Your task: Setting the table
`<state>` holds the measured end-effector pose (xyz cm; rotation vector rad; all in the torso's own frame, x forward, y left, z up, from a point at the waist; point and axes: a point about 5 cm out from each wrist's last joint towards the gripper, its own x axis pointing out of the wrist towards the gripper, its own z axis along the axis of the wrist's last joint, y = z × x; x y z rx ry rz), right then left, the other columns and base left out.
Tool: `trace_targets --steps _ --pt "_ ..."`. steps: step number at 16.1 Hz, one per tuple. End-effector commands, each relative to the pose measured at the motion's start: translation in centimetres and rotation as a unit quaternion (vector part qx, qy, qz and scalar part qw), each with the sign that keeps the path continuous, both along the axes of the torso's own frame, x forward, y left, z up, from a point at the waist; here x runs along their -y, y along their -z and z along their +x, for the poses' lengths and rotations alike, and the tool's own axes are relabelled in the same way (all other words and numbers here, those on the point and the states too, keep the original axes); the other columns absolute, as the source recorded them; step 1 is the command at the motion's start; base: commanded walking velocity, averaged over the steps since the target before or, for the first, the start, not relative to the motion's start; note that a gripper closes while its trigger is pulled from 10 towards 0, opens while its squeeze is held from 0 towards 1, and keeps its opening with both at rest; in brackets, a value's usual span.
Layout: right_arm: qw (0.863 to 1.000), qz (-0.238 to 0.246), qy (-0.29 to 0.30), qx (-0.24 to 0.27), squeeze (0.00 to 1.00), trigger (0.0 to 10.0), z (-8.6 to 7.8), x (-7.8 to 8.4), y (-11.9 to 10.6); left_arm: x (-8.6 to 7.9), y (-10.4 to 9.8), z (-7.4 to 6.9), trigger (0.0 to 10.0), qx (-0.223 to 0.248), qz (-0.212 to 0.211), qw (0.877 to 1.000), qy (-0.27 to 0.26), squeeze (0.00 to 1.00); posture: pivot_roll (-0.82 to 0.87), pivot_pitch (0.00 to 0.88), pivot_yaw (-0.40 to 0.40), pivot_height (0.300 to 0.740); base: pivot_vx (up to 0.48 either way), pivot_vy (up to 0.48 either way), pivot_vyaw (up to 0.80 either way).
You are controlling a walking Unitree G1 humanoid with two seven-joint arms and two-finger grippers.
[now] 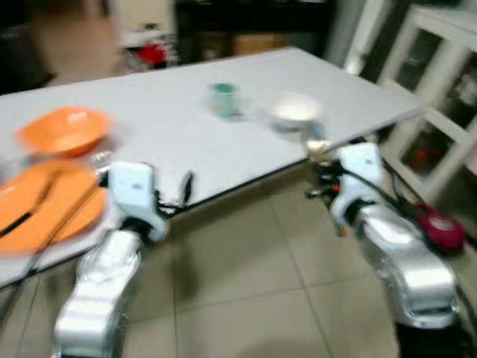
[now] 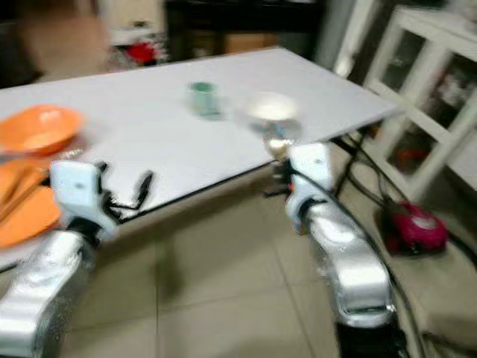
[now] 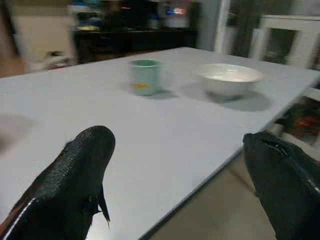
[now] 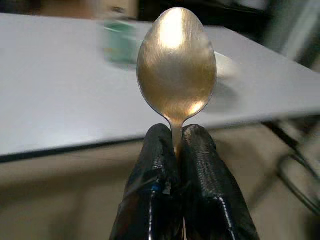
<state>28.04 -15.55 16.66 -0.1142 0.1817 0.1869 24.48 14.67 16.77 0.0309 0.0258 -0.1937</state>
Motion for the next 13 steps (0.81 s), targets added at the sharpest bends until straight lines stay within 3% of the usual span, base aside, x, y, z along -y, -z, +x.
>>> trace_targets --steps 1,13 --pt "1.0 0.006 -0.005 0.015 0.0 10.0 0.03 -0.33 -0.51 -0.89 -0.28 -0.12 10.0 0.01 0.005 1.0 -0.02 0.0 -0.1 0.0 -0.033 0.74 0.382 0.0 0.0" --pt "1.0 0.004 -0.022 0.001 0.0 10.0 -0.13 -0.31 0.35 -0.96 0.28 -0.33 10.0 0.008 0.01 1.0 -0.025 0.0 -0.1 0.0 -0.039 0.74 0.381 0.0 0.0"
